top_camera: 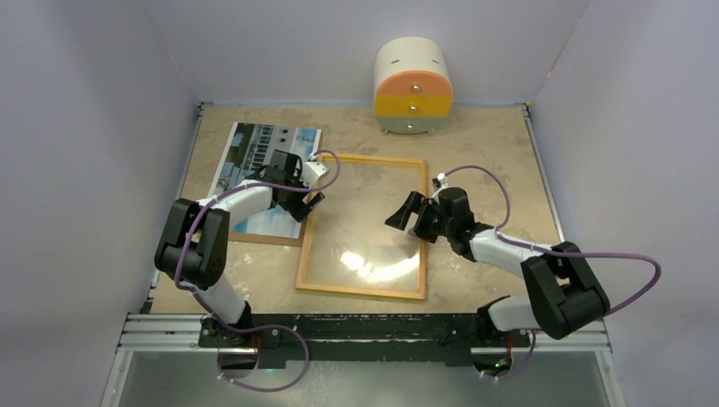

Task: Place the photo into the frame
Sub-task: Place the photo frame item in the photo frame, then move the photo frame to the center of the board.

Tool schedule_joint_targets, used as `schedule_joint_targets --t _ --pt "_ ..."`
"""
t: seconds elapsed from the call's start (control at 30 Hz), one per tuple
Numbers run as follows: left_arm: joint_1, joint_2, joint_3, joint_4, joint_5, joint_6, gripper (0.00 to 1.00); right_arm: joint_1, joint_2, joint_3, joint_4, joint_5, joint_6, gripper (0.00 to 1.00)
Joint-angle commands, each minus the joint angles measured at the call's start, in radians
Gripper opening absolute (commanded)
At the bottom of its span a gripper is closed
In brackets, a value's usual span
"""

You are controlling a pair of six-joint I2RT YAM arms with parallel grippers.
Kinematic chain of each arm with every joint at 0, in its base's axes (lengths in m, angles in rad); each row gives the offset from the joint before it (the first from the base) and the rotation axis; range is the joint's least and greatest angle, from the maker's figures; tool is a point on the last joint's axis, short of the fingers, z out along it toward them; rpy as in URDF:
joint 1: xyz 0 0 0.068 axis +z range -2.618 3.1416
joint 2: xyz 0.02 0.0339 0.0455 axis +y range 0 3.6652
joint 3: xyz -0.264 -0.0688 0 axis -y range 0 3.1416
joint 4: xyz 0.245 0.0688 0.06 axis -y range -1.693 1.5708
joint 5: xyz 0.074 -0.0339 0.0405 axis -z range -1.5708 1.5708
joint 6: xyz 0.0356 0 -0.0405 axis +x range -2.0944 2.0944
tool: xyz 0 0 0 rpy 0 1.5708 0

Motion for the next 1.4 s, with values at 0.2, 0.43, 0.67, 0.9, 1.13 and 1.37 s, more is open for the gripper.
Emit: schedule_joint_targets --t 0.2,0.43,0.67,0.9,1.13,1.37 --pt "-0.013 0.017 -0.015 -0.010 0.022 0.002 1.00 0.023 -0.045 0.144 -0.284 0.172 -0.144 0.99" --pt "-0.013 0.015 -0.012 -0.014 0.019 0.003 1.00 0.025 -0.043 0.166 -0.345 0.199 -0.174 0.99" --pt "-0.012 0.013 -0.013 -0.015 0.015 0.004 1.00 0.029 -0.026 0.195 -0.374 0.222 -0.188 0.99" --pt "-0.012 0.013 -0.015 -0.015 0.011 0.008 1.00 0.041 -0.029 0.267 -0.514 0.325 -0.234 0.99" --pt "-0.012 0.012 -0.009 -0.021 0.006 0.008 1.00 0.057 -0.044 0.257 -0.477 0.291 -0.211 0.95" --pt "-0.012 0.016 -0.008 -0.021 0.017 0.003 1.00 0.081 0.006 0.206 -0.391 0.235 -0.166 0.84"
